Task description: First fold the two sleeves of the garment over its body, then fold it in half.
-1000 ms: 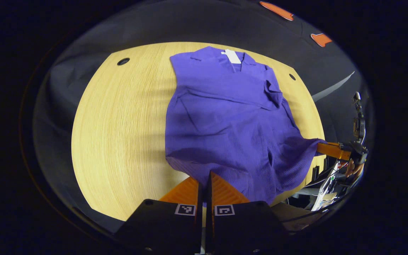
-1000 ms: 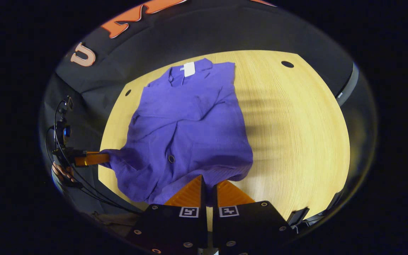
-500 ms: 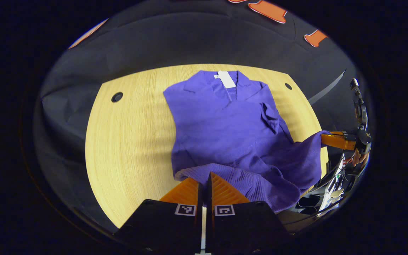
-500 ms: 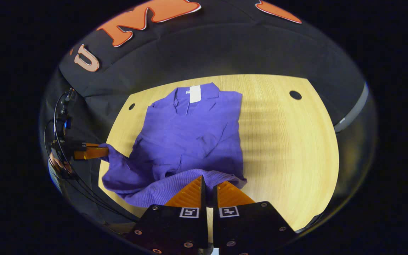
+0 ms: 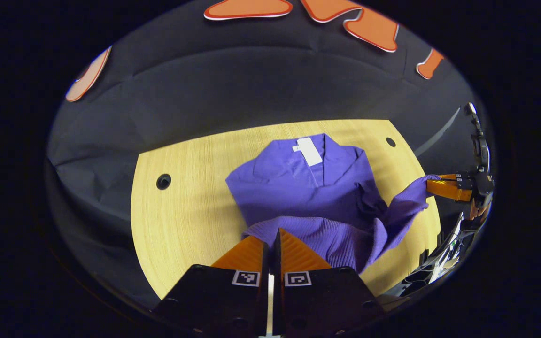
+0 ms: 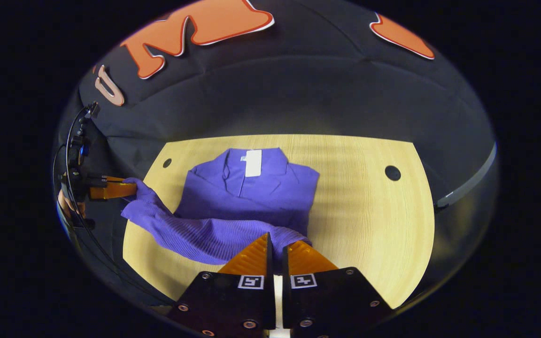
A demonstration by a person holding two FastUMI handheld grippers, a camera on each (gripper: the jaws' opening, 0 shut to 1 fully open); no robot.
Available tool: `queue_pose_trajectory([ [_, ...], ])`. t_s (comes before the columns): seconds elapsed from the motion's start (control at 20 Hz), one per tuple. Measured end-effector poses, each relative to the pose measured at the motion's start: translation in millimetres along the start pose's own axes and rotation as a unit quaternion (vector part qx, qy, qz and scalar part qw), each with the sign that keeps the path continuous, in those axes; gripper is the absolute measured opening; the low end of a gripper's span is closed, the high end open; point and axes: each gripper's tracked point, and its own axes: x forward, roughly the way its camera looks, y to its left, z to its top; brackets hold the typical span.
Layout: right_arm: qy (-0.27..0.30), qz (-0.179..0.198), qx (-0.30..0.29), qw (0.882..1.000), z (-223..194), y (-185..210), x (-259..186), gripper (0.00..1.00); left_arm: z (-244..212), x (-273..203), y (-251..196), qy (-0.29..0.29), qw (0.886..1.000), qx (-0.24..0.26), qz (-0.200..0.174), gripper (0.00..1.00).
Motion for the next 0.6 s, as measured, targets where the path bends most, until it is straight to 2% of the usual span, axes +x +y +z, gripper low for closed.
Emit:
queue_pose_trajectory([
  [0.35, -0.032, -0.014, 0.005, 0.999, 72.3, -11.5, 39.5, 0.06, 63.6, 27.2, 20.4, -0.038, 0.998, 0.024, 0.036, 0.05],
  [0.55, -0.048, -0.021, 0.031, 0.998, 95.7, -21.8, 68.3, 0.06, 78.5, 38.1, 32.6, -0.066, 0.995, 0.027, 0.069, 0.05],
  [0.6, -0.057, -0.019, 0.039, 0.997, 101.4, -22.8, 73.2, 0.09, 81.8, 39.7, 34.5, -0.081, 0.993, 0.024, 0.078, 0.05],
])
